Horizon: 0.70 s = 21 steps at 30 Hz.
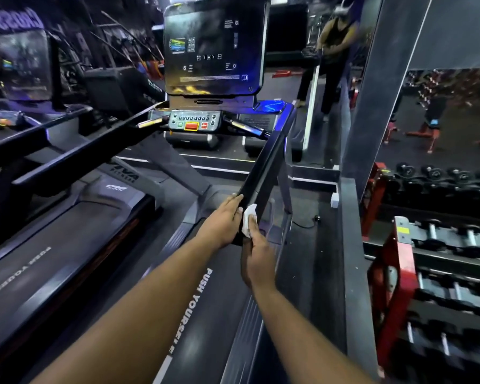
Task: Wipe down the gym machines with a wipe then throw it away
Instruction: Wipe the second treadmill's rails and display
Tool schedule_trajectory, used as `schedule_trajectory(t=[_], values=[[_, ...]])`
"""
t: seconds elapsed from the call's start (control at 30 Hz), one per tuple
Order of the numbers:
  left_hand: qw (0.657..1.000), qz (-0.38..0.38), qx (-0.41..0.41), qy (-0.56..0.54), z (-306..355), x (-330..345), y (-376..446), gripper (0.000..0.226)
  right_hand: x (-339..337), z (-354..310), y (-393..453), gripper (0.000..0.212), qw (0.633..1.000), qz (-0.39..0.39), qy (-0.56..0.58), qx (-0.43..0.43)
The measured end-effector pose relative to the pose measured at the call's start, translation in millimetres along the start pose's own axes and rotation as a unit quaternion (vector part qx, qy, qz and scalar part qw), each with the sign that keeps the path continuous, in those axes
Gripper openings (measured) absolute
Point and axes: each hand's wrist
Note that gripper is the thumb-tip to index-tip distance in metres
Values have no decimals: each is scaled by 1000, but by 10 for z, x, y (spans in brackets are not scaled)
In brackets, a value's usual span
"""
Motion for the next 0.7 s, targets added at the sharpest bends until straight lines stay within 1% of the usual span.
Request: schedule_trajectory(t=[0.07, 0.1, 0.17, 0.2, 0.23, 0.3, 0.33, 0.4, 0.43, 0.5, 0.57, 0.63, 0.7], values=[[999, 13, 5, -31, -18, 31, 43, 49, 20, 20, 14, 47, 999, -9, 33, -11], [999, 17, 7, -44, -37, 51, 39, 48, 41, 21, 8, 52, 999, -5, 47, -13], [997, 26, 9, -69, -77, 84, 50, 46, 131, -2, -27, 61, 997, 29, 69, -12], [996, 32, 11, -80, -82, 93, 49, 45, 179, -24, -67, 61, 996, 46, 71, -11], [995, 35, 12, -90, -93, 104, 54, 45, 237, -26, -97, 56, 995, 55, 78, -8], [994, 35, 15, -98, -99, 104, 44, 45, 290, -33, -92, 45, 993, 58, 106, -5], [995, 31, 17, -96, -109, 95, 52, 45, 285, -26, -31, 44, 991, 57, 125, 2], [995, 19, 19, -93, -135, 86, 60, 46, 242, -19, 139, 47, 985, 19, 171, 31], [995, 15, 22, -96, -143, 82, 65, 46, 217, -17, 214, 51, 984, -4, 175, 35], [994, 10, 28, -108, -143, 74, 60, 46, 216, 16, 247, 62, 988, -29, 151, 15], [994, 3, 29, -105, -161, 61, 72, 47, 264, 53, 140, 67, 988, -56, 143, 5], [996, -9, 26, -86, -186, 63, 95, 48, 302, 134, -1, 70, 987, -81, 136, 18], [997, -27, 28, -70, -209, 58, 111, 49, 276, 181, 4, 81, 986, -98, 124, 43]])
Point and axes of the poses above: each hand's wrist, its own y-axis towards the middle knuckle, its own x-axis out of the palm, z = x × y, and after that the axes turned 15 degrees about -z, right-handed
